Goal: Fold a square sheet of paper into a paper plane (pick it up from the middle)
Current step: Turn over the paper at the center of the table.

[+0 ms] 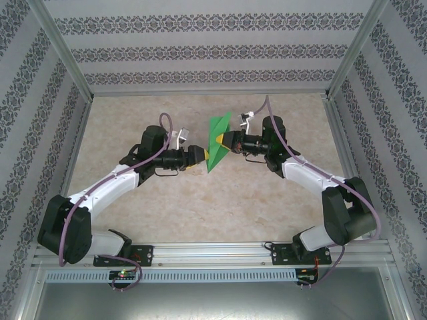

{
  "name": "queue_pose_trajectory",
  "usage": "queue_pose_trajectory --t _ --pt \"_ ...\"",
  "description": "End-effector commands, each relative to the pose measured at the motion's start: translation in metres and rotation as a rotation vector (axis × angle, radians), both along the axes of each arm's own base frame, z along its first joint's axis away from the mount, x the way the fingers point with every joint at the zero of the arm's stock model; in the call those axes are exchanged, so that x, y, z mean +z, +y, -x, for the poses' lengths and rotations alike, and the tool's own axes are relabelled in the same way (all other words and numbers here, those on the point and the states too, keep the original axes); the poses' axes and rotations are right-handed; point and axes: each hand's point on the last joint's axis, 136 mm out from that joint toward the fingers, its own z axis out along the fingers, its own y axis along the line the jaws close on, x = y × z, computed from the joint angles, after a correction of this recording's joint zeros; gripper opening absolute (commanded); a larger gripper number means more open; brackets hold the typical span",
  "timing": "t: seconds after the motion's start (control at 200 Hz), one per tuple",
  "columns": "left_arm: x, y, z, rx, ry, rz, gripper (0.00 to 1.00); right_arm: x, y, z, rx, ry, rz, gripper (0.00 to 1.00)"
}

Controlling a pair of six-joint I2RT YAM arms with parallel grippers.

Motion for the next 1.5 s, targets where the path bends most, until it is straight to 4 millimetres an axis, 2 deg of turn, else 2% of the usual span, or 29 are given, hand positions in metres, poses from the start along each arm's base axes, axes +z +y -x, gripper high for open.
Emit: queue_pose_trajectory --t 0.0,0.54,0.699,0.854,1.124,1.494 --pt "0.031 -0.004 -0.006 0.003 -0.100 0.085 0.72 0.017 0.004 0.000 0.020 -0.040 -0.027 0.05" --pt "0.019 -0.034 -0.011 -0.092 -0.074 0.089 0.72 0.018 0.005 -0.001 0.026 -0.033 -0.028 0.05" --pt "0.029 -0.035 -0.009 -0.104 -0.088 0.101 0.72 0.012 0.003 -0.003 0.019 -0.025 -0.020 0.05" --pt "0.008 -0.025 -0.003 -0.083 -0.043 0.005 0.73 0.014 0.000 -0.004 0.008 -0.030 -0.016 0.04" --pt "-0.001 -0.022 -0.002 -0.064 -0.023 -0.004 0.75 0.022 -0.006 -0.003 -0.003 -0.046 -0.027 0.04" --pt "0.008 -0.024 0.002 -0.020 -0.011 0.091 0.80 0.023 -0.007 -0.003 -0.010 -0.041 -0.029 0.04"
